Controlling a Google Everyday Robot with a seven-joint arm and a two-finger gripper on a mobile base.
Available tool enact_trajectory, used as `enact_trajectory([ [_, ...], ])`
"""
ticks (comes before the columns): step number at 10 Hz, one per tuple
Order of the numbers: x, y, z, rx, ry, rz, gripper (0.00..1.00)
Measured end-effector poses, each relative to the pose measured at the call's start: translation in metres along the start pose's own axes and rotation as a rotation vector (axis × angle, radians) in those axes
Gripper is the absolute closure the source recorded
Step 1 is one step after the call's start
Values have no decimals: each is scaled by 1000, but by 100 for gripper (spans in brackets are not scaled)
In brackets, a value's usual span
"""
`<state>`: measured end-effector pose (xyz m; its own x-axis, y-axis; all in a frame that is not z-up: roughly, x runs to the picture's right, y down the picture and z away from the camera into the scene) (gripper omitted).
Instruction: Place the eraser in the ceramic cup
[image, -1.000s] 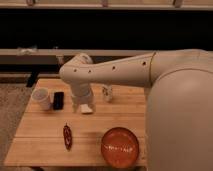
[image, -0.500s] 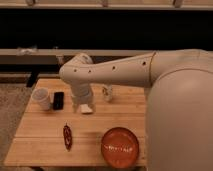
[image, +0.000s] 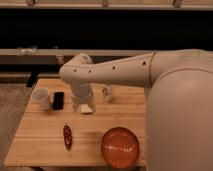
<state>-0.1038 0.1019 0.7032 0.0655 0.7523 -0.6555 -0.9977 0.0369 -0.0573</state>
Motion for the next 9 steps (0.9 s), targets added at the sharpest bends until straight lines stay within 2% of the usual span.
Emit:
enact_trajectory([
  [3,-10,5,4,-4,-4,-6,35],
  [7,-52,59,19,33,-14,-89,35],
  [9,-82,81,33,56,-21,-124,35],
])
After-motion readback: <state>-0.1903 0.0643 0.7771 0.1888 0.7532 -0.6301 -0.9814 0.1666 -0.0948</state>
